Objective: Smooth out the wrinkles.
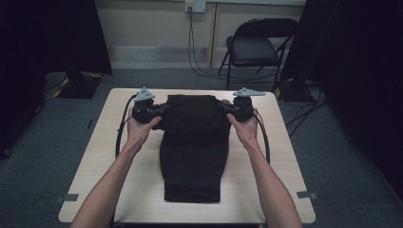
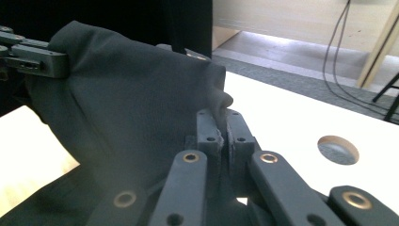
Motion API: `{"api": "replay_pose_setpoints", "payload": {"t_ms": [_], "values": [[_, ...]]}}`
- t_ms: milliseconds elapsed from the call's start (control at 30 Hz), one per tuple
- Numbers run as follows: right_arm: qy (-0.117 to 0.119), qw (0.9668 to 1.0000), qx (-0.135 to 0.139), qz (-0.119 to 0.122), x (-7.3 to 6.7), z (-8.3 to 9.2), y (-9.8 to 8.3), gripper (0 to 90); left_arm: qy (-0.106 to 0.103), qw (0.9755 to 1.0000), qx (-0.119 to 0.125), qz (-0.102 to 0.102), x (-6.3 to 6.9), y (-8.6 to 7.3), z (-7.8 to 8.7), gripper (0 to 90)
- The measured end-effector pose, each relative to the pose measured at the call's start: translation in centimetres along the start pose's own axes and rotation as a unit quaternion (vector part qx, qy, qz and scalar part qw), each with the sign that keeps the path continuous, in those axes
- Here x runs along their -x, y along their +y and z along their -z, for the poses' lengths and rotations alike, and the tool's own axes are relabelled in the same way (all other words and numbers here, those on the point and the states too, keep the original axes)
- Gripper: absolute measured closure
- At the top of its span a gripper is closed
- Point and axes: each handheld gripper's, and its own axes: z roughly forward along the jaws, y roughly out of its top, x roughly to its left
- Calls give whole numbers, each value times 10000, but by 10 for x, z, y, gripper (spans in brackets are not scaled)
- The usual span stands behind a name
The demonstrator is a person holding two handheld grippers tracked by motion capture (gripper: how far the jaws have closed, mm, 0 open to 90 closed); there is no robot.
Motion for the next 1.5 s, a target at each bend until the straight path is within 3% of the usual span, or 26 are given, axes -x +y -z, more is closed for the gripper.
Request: {"api": "replay_pose_setpoints", "payload": {"t_ms": [200,600,767,800,900,1033,1200,1300,1500], "values": [[74,9998,-129,123,-8,5,-12,872,-122,9999,3,92,6,-12,8,833],[429,9986,-70,307,-27,27,-26,871,-279,9995,-50,-128,29,-25,31,832],[585,9977,62,339,-35,39,-28,871,-369,9991,150,-117,36,-25,45,832],[603,9975,82,362,-36,42,-27,871,-310,9992,203,-133,39,-24,48,833],[636,9964,228,509,-45,56,-22,871,-299,9984,361,-328,52,-24,61,833],[759,9952,333,524,-50,69,-28,870,-444,9979,388,-248,57,-31,68,833],[803,9945,133,658,-58,74,-45,869,-578,9980,140,-196,66,-55,72,827],[915,9940,1,605,-64,79,-64,869,-697,9975,-25,-127,74,-70,70,824],[997,9924,-307,647,-70,81,-88,867,-863,9944,-450,-419,90,-84,72,818]]}}
